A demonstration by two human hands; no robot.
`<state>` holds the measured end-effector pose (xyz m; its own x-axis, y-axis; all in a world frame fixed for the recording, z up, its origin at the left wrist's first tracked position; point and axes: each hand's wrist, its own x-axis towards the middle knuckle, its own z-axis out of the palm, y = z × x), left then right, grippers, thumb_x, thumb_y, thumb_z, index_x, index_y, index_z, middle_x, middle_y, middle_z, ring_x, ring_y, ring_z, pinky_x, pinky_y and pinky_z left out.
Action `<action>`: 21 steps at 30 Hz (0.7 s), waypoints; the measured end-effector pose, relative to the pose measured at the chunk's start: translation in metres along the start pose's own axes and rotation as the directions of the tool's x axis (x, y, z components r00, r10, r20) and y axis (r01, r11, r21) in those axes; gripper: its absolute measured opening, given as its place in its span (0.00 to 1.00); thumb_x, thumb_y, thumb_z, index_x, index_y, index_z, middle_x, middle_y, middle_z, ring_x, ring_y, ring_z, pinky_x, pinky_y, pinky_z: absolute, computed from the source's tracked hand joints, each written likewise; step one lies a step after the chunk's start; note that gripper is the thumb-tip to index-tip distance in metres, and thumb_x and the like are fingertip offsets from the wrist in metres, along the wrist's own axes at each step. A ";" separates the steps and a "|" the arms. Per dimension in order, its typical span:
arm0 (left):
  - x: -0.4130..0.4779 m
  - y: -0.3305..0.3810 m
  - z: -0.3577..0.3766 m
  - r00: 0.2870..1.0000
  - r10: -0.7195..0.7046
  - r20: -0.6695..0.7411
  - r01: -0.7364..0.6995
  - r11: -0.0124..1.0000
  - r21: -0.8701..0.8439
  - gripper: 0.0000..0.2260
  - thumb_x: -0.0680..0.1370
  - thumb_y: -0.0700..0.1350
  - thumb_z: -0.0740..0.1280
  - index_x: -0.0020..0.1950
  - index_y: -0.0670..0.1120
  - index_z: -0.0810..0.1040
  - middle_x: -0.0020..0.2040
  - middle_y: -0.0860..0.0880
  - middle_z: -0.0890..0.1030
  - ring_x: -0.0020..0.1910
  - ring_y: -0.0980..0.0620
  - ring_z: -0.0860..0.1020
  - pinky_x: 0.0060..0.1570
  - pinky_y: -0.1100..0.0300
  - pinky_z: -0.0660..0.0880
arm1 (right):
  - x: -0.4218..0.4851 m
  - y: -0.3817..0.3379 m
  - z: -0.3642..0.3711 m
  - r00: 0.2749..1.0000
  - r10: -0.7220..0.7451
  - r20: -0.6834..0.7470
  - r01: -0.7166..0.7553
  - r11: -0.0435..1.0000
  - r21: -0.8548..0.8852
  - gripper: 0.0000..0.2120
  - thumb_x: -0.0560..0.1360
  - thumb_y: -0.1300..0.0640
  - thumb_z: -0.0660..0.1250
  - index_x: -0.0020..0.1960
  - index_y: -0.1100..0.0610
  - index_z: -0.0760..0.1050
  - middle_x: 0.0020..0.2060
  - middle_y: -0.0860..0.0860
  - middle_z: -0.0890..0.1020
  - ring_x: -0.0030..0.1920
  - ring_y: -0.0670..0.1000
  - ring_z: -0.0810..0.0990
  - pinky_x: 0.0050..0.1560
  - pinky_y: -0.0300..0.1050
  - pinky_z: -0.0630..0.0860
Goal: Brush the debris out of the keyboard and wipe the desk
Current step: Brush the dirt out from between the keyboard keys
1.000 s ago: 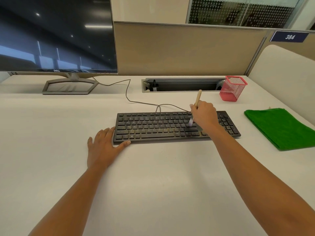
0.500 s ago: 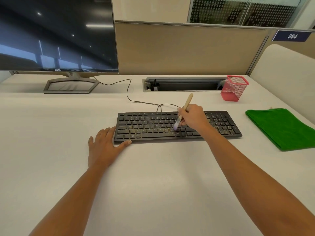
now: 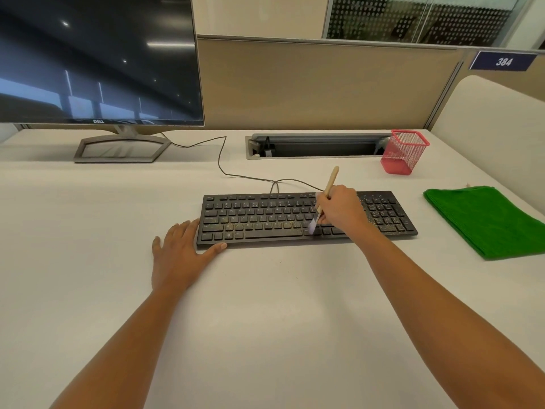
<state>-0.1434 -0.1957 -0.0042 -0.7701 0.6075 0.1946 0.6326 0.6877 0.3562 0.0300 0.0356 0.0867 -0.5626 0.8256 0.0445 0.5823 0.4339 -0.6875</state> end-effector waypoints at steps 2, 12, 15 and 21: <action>0.000 0.000 0.000 1.000 0.003 0.002 -0.003 1.000 -0.003 0.35 0.71 0.70 0.56 0.73 0.53 0.63 0.72 0.52 0.67 0.74 0.51 0.59 0.72 0.44 0.51 | 0.000 -0.001 -0.005 0.997 -0.018 -0.069 0.020 1.000 0.023 0.16 0.80 0.55 0.59 0.52 0.68 0.78 0.44 0.61 0.83 0.42 0.58 0.84 0.47 0.49 0.81; -0.001 0.001 -0.001 1.000 -0.001 0.001 0.001 1.000 -0.003 0.36 0.71 0.72 0.56 0.73 0.53 0.63 0.71 0.52 0.67 0.73 0.51 0.59 0.72 0.43 0.52 | -0.004 0.003 0.002 0.997 -0.048 0.066 0.053 0.995 -0.087 0.17 0.80 0.54 0.59 0.50 0.67 0.78 0.43 0.60 0.83 0.41 0.58 0.84 0.44 0.49 0.81; -0.001 0.002 -0.002 1.000 0.000 -0.005 0.000 1.000 -0.009 0.33 0.73 0.68 0.59 0.73 0.53 0.63 0.71 0.51 0.67 0.73 0.51 0.59 0.72 0.44 0.51 | 0.001 0.002 -0.003 1.000 0.002 -0.012 -0.001 1.000 0.023 0.16 0.80 0.55 0.60 0.51 0.67 0.78 0.43 0.61 0.83 0.41 0.58 0.84 0.43 0.48 0.82; 0.000 0.000 0.000 1.000 0.002 0.002 -0.002 1.000 -0.001 0.33 0.72 0.69 0.58 0.73 0.53 0.63 0.71 0.52 0.67 0.73 0.51 0.60 0.72 0.44 0.51 | 0.002 0.007 -0.008 0.972 -0.013 -0.234 -0.003 0.998 -0.066 0.18 0.79 0.52 0.60 0.50 0.67 0.78 0.40 0.60 0.83 0.38 0.55 0.82 0.37 0.40 0.74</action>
<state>-0.1434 -0.1952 -0.0040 -0.7687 0.6097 0.1936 0.6340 0.6861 0.3568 0.0375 0.0436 0.0875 -0.4167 0.8815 0.2219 0.6214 0.4544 -0.6382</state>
